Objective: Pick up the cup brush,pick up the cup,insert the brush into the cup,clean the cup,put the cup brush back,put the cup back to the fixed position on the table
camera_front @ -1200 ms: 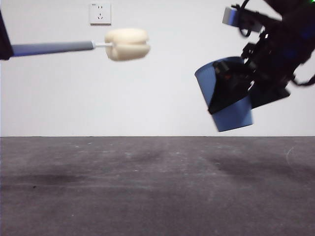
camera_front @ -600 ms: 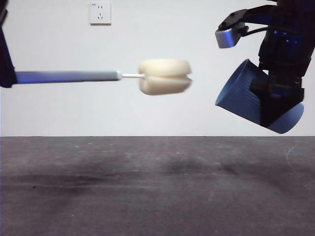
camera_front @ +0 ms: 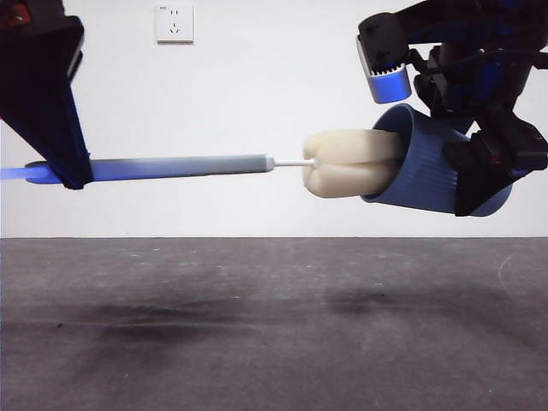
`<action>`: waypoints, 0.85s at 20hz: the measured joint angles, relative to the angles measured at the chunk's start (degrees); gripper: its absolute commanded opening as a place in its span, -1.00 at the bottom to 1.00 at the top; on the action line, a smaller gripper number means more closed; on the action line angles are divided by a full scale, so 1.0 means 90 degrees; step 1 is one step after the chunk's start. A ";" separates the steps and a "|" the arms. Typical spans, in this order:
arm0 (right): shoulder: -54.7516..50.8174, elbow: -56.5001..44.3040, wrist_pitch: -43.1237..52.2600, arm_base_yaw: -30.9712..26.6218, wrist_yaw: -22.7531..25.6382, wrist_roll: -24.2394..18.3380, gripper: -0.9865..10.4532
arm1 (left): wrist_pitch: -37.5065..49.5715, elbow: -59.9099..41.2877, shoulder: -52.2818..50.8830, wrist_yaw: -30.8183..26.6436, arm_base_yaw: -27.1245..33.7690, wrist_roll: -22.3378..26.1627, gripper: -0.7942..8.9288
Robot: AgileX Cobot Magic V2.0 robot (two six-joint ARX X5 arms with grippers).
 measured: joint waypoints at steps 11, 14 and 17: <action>0.0612 0.0000 0.0000 0.0794 0.0044 -0.0330 -0.86 | 0.0996 0.0000 0.0595 0.0270 -0.0593 -0.0673 -0.86; 0.0690 0.0000 0.0019 0.0950 0.0119 -0.0345 -0.86 | 0.1093 -0.0007 0.0670 0.0277 -0.0597 -0.0777 -0.85; 0.0690 0.0000 0.0015 0.0993 0.0197 -0.0355 -0.86 | 0.1115 -0.0010 0.0668 0.0175 -0.0597 -0.0780 -0.85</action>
